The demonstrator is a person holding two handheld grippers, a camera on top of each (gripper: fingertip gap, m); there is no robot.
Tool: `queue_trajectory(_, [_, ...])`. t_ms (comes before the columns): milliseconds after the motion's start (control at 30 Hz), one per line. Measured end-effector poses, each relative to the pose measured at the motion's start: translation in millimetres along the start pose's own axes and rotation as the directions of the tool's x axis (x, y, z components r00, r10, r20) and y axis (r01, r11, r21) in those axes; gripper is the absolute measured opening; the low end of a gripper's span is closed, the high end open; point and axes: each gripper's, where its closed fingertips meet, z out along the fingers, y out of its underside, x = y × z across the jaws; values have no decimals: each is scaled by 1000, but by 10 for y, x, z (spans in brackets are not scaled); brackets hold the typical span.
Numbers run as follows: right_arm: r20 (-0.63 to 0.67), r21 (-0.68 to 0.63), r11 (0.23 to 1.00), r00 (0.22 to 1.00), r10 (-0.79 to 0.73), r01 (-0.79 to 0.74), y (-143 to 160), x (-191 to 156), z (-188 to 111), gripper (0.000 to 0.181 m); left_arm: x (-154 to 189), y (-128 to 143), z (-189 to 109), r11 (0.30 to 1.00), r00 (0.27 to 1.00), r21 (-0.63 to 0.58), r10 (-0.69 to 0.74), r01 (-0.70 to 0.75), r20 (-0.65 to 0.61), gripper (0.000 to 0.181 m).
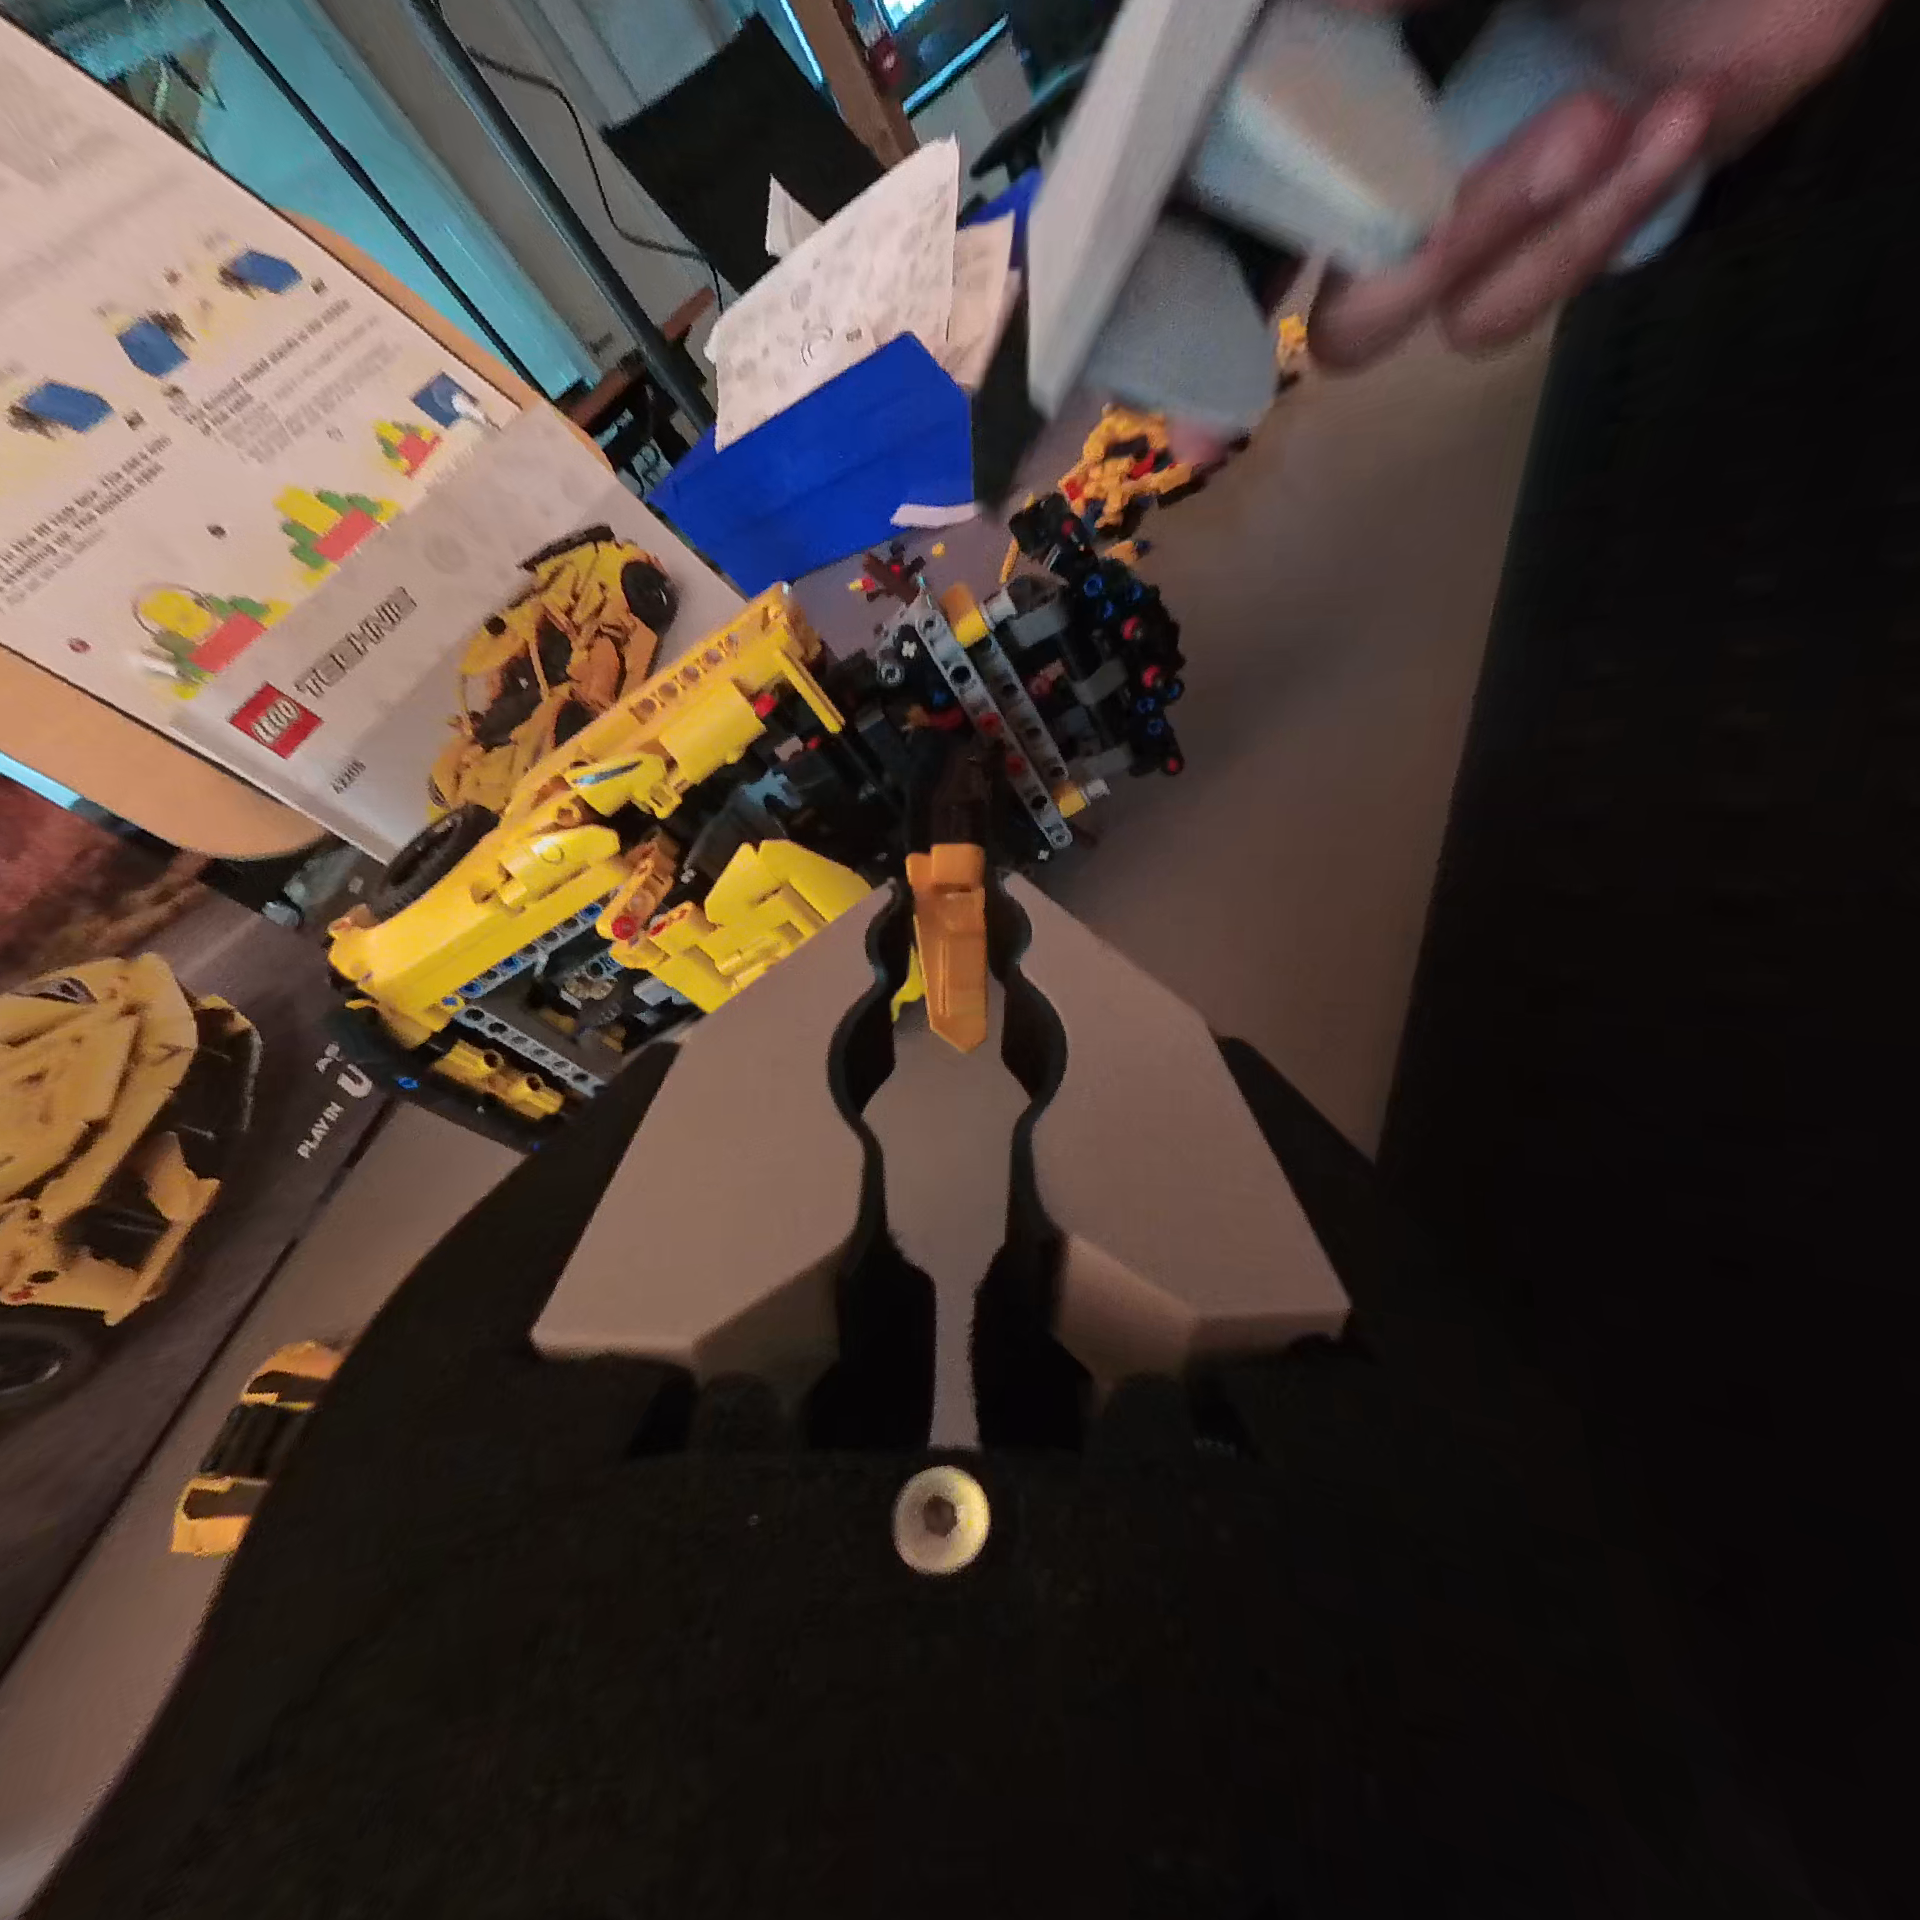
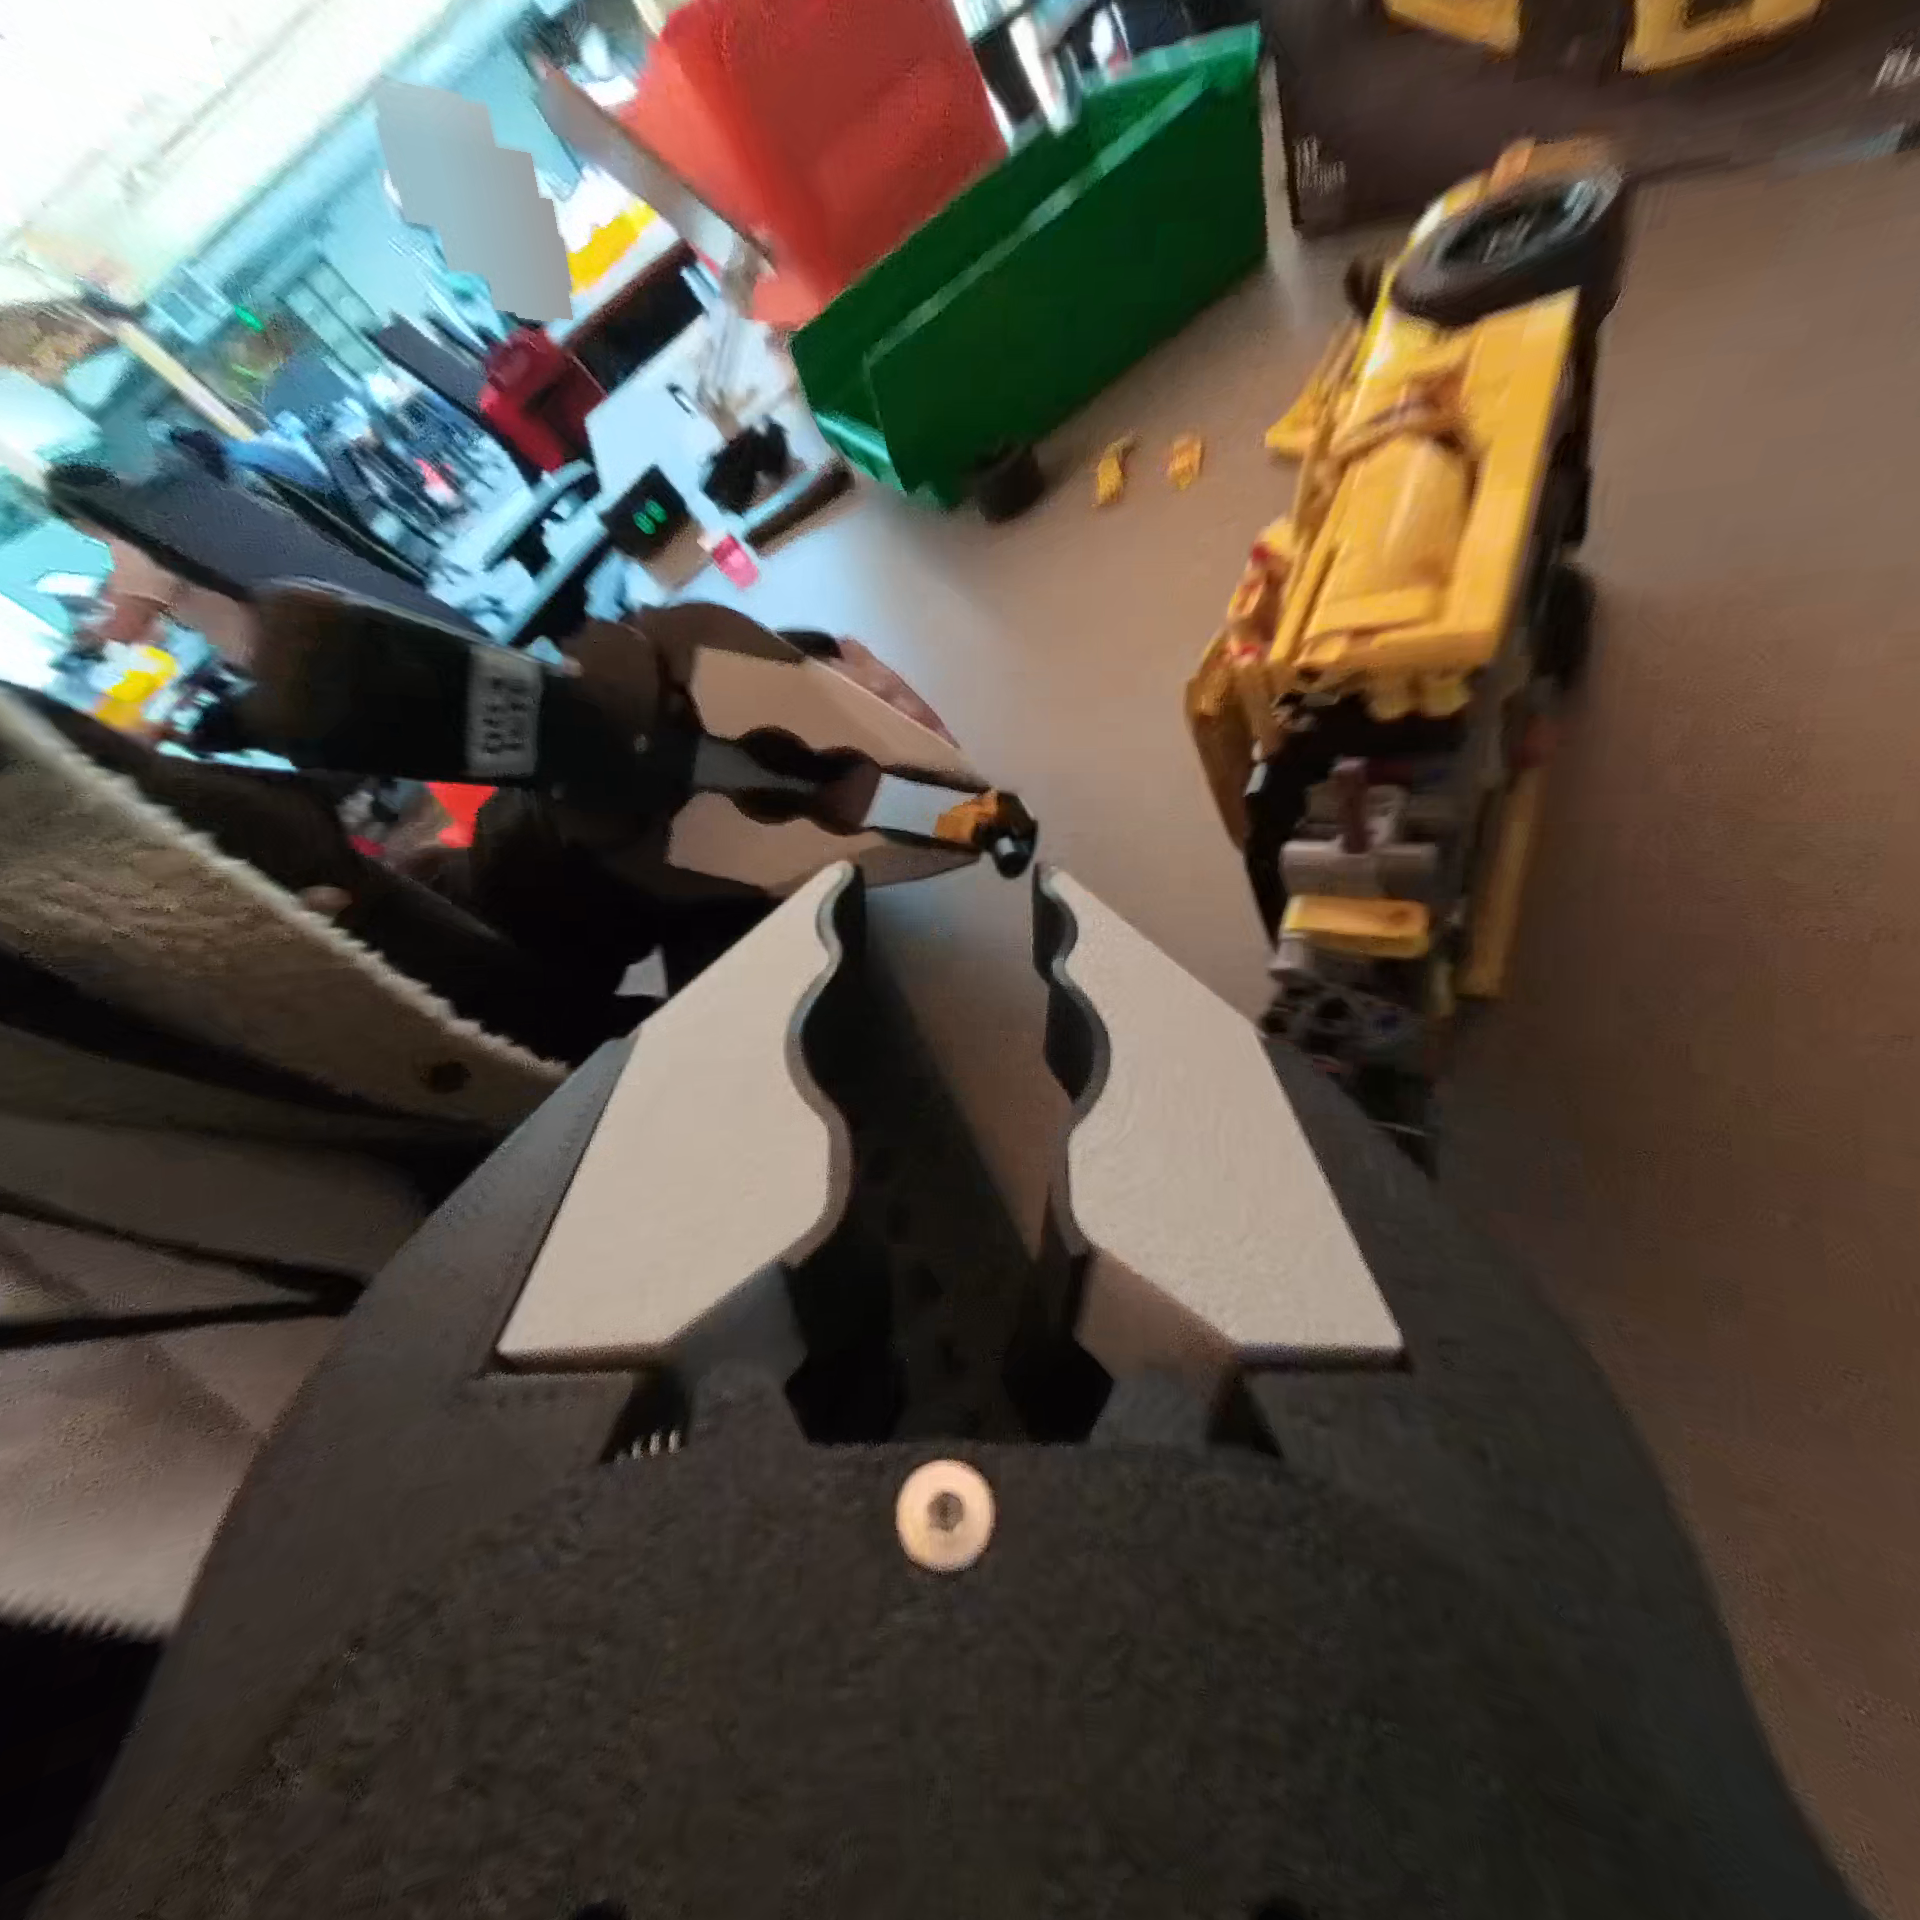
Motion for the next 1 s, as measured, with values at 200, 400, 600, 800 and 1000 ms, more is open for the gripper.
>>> queue_trajectory(200, [41, 25, 994, 994, 104, -105, 56, -102, 317, 31, 35, -199, -81, 994, 1000, 106, 4, -2, -16, 13])
queue_trajectory(400, [132, -15, 971, 962, 239, -239, 114, -79, 312, 6, 117, -194, -74, 994, 998, 103, 48, -43, -41, 13])
queue_trajectory(600, [208, -73, 949, 926, 314, -305, 194, -77, 266, 6, 185, -194, -77, 994, 994, 109, 36, -25, -99, 12])
queue_trajectory(800, [156, 81, 930, 927, 342, -357, -113, 316, -378, 6, 0, 20, -155, 999, 997, 42, -27, 31, -76, 0])
queue_trajectory(1000, [139, 135, 936, 941, 308, -326, -175, 344, -678, 6, 37, 103, -38, 997, 992, -15, -78, 77, -98, 0])
